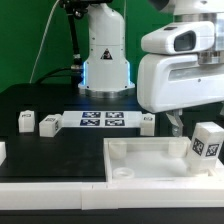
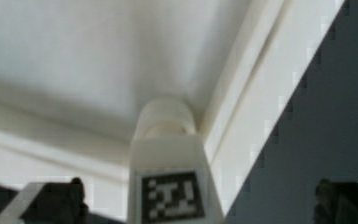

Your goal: Assemble one leg

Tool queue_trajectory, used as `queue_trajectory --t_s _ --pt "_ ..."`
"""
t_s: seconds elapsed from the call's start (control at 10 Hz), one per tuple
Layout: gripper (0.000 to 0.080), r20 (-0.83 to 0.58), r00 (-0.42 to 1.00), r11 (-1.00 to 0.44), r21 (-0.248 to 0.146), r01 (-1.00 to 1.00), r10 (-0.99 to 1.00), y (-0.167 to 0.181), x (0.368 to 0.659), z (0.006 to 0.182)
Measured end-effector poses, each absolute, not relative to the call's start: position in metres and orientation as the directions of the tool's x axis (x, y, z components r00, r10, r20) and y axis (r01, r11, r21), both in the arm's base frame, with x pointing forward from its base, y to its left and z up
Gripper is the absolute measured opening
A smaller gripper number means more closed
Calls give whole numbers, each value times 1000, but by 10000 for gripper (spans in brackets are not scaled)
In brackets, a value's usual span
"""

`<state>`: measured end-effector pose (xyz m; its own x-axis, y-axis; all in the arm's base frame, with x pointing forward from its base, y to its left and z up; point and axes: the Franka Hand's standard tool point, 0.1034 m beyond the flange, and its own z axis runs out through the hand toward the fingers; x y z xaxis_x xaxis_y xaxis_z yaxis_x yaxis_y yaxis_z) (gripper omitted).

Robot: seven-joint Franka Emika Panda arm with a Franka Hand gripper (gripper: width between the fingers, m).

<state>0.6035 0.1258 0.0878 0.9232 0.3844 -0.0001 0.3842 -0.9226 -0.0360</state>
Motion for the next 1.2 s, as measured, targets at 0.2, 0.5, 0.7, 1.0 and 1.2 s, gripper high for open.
queue_trajectory --t_s 0.2,0.5,0.7,1.0,1.2 --pt "649 5 923 -922 -36 385 385 127 608 88" --pt "649 9 926 -925 -33 378 378 114 617 85" --pt "649 9 941 -941 -30 337 337 111 621 83" --pt "649 2 967 -966 -33 255 255 124 618 81" --pt "649 2 965 -964 -33 262 262 123 618 80"
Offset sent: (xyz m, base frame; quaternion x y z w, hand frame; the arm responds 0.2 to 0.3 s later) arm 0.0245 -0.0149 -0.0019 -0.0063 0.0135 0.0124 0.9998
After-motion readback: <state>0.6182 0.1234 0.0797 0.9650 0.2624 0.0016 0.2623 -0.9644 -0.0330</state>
